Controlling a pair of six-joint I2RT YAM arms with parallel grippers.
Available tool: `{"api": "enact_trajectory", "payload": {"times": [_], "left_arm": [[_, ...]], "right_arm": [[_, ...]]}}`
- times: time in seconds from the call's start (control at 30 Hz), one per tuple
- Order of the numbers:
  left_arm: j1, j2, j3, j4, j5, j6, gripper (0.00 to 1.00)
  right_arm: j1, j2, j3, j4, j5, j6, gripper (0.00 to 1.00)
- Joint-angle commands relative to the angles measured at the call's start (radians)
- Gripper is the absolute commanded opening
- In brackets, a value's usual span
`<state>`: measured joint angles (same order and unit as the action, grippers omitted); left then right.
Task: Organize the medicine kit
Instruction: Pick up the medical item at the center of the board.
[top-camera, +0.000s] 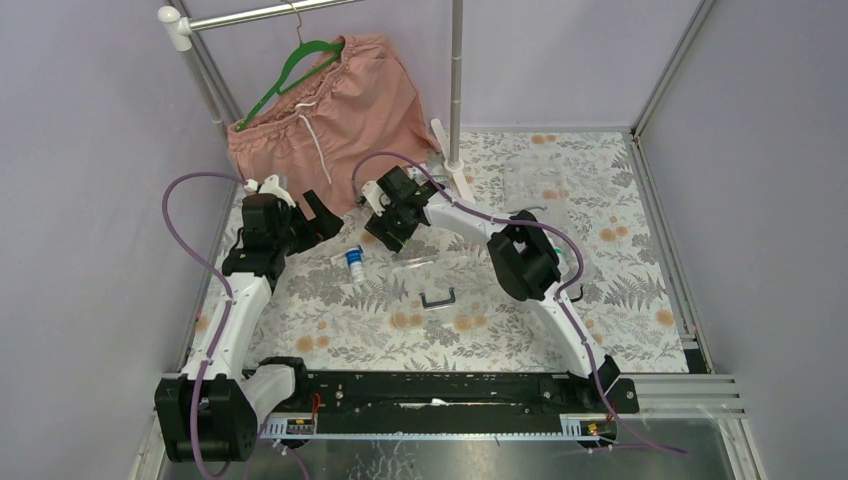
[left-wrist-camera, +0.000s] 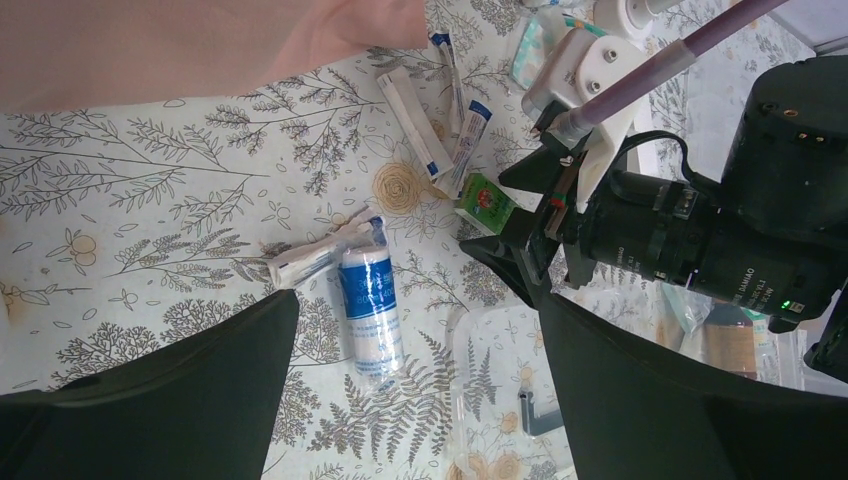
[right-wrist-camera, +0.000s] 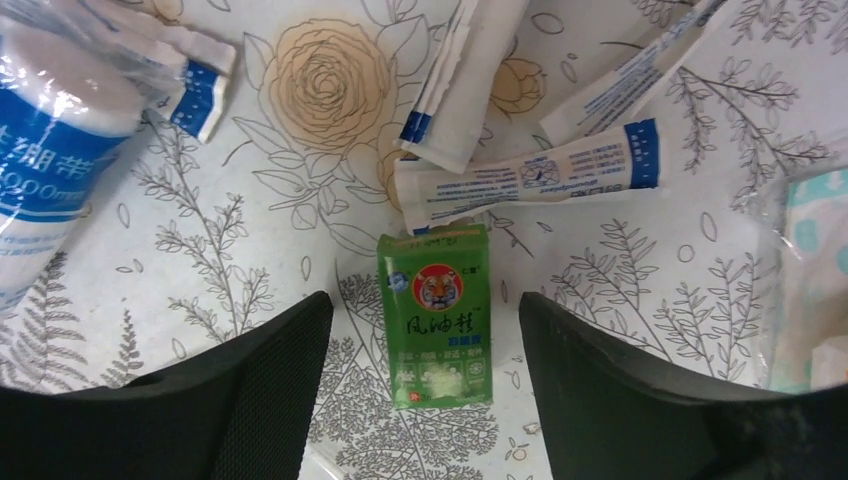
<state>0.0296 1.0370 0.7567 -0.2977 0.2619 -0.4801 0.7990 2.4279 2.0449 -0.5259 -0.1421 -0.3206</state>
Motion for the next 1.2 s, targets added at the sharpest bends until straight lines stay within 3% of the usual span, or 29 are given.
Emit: {"api": "enact_trajectory", "payload": {"times": [0.0,0.4,0.63,0.87,1.17], "left_arm": [[0.013,0.003,-0.010,0.051,0.019,-0.007,0.99],[0.019,0.004,-0.012,0.052,0.025,-0.009,0.99],[0.021,0.006,-0.013,0.052,0.029,-0.009,0.99],[0.021,0.006,-0.013,0.054,0.030,-0.009,0.99],[0.023,0.008,-0.013,0.052,0.034,-0.009,0.99]], "right_arm": [[0.006,0.010,0.015,0.000,0.046,-0.026,0.74],[0.006,-0.056,-0.072,0.072,0.055,0.007,0.47],[0.006,-0.127,-0.142,0.143,0.062,0.052,0.42],[0.005,-0.176,-0.146,0.113,0.155,0.111,0.38],[-0.036,-0.379,-0.298,0.132,0.215,0.245,0.35]]}}
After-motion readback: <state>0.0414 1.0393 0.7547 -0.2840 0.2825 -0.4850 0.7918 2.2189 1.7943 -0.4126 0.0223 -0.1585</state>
